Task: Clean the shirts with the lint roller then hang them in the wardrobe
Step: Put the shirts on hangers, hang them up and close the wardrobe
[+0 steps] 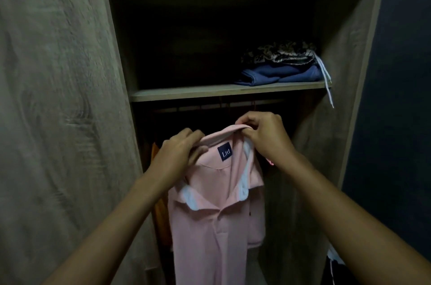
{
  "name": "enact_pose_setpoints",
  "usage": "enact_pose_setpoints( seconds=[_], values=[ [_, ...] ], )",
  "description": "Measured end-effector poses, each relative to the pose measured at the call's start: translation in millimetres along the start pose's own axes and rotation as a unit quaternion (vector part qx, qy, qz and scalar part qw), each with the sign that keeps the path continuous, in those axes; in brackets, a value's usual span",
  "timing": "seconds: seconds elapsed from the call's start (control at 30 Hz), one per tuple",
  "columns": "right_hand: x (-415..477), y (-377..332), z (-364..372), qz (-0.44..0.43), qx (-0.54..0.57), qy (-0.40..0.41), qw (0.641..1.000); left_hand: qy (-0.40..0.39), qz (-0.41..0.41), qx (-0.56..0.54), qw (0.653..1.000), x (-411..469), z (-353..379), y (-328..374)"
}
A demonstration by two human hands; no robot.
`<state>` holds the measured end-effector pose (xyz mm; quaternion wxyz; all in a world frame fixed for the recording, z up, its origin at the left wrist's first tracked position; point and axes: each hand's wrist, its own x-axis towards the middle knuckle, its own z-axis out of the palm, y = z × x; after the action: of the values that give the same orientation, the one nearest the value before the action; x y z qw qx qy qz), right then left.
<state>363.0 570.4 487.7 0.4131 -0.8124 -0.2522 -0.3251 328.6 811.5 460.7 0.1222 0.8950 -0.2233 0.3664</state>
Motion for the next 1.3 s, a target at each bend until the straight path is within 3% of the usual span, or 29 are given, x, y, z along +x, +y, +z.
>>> enact_pose_setpoints(
  seconds=[0.17, 0.37, 0.47, 0.57, 0.67, 0.77, 0.9, 1.1, 1.3],
  values=[
    [1, 24, -2, -0.012, -0.006, -0.01, 1.0, -0.063, -0.118, -0.081, 0.988, -9, 32, -24],
    [7, 67, -3, 0.077, -0.066, -0.108, 0.989, 0.019, -0.218, -0.209, 0.953, 26, 59, 0],
    [9, 98, -5, 0.16, -0.019, -0.168, 0.973, 0.029, -0.223, -0.243, 0.944, 47, 72, 18],
    [13, 137, -2, 0.213, 0.035, -0.116, 0.97, 0.027, -0.214, -0.253, 0.943, 66, 88, 36],
    [20, 170, 6, 0.245, -0.005, -0.018, 0.969, 0.023, -0.21, -0.244, 0.947, 82, 101, 42],
    [27, 193, 17, 0.267, -0.015, 0.022, 0.963, 0.021, -0.212, -0.216, 0.953, 92, 112, 38],
    [42, 216, 35, 0.287, -0.016, 0.021, 0.958, 0.02, -0.229, -0.184, 0.956, 100, 121, 30],
    [65, 231, 74, 0.338, 0.046, -0.062, 0.938, 0.034, -0.265, -0.164, 0.95, 104, 129, 23],
    [73, 236, 83, 0.34, 0.099, -0.023, 0.935, 0.043, -0.289, -0.161, 0.943, 95, 131, 20]
  ],
)
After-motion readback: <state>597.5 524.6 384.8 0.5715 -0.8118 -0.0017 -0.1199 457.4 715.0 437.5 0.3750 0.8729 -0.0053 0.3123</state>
